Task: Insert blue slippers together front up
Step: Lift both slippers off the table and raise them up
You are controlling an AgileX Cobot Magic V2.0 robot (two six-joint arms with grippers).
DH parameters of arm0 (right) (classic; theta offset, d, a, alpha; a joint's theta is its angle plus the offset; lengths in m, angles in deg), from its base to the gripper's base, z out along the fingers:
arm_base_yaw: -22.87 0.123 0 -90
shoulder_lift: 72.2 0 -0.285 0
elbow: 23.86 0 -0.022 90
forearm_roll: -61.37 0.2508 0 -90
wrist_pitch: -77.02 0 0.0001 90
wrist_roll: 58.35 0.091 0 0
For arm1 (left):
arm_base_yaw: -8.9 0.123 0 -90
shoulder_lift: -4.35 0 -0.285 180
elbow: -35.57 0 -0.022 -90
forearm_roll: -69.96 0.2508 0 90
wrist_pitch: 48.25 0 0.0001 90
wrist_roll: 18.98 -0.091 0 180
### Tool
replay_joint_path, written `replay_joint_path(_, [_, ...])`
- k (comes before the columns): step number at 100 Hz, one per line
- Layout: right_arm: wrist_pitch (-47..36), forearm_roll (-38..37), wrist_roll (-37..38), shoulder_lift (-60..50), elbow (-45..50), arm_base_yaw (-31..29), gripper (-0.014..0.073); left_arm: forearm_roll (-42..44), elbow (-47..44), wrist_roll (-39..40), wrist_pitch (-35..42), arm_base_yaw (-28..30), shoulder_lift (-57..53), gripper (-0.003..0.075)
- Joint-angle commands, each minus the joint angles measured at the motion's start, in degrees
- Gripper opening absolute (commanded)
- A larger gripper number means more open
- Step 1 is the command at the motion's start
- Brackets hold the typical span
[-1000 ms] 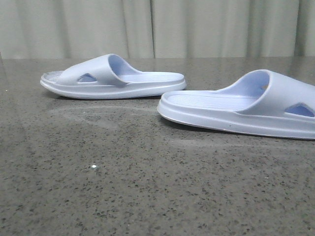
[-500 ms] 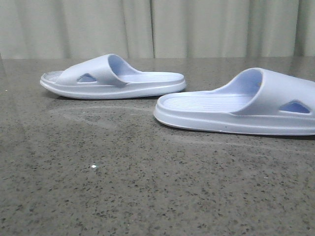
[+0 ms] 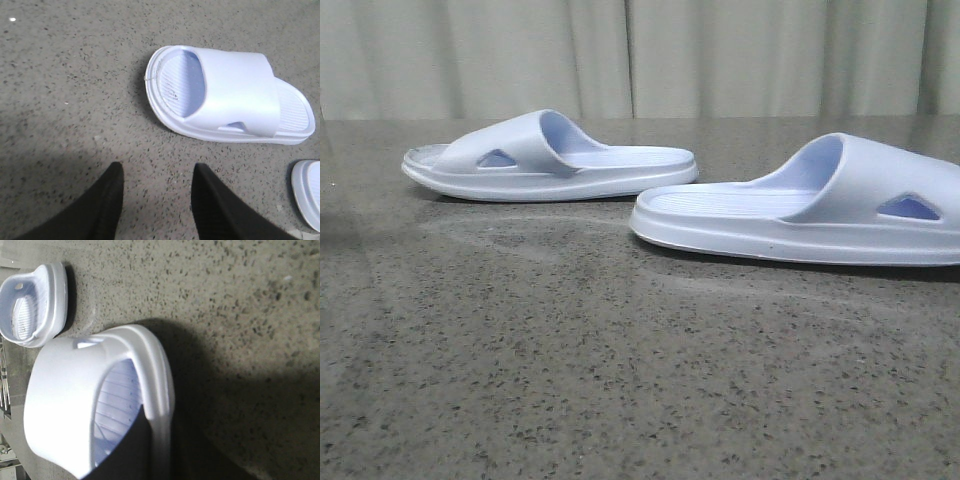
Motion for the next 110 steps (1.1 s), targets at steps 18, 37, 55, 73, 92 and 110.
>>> replay_joint_path(18, [1.0,1.1,-1.4,-0.3,-0.5,-0.3,-0.0107,-5.9,12.4,-2.4,-5.4,-0.2,13.3,0.0279])
replay_joint_path(37, [0.7,1.3,-1.4,-0.3,-0.5,-0.3,-0.0107,-7.3,18.7,-2.5,-7.4,-0.2,21.3,0.0279])
replay_joint_path(55, [0.6,1.3,-2.0,-0.3,-0.5,-0.3,-0.0107,-8.2,22.3,-2.6,-8.8,-0.2,25.9,0.0279])
replay_joint_path(73, [0.3,1.3,-2.0,-0.3,-0.5,-0.3,-0.0107,-14.8,23.0,-7.5,-12.4,-0.2,28.5,0.0279])
replay_joint_path(92, [0.3,1.3,-2.0,-0.3,-0.5,-0.3,-0.0107,-16.6,23.0,-8.9,-15.5,-0.2,30.7,0.0278])
replay_joint_path(110, [0.3,1.3,-2.0,-0.3,-0.5,-0.3,-0.0107,-16.6,23.0,-9.7,-16.2,-0.2,30.8,0.0195])
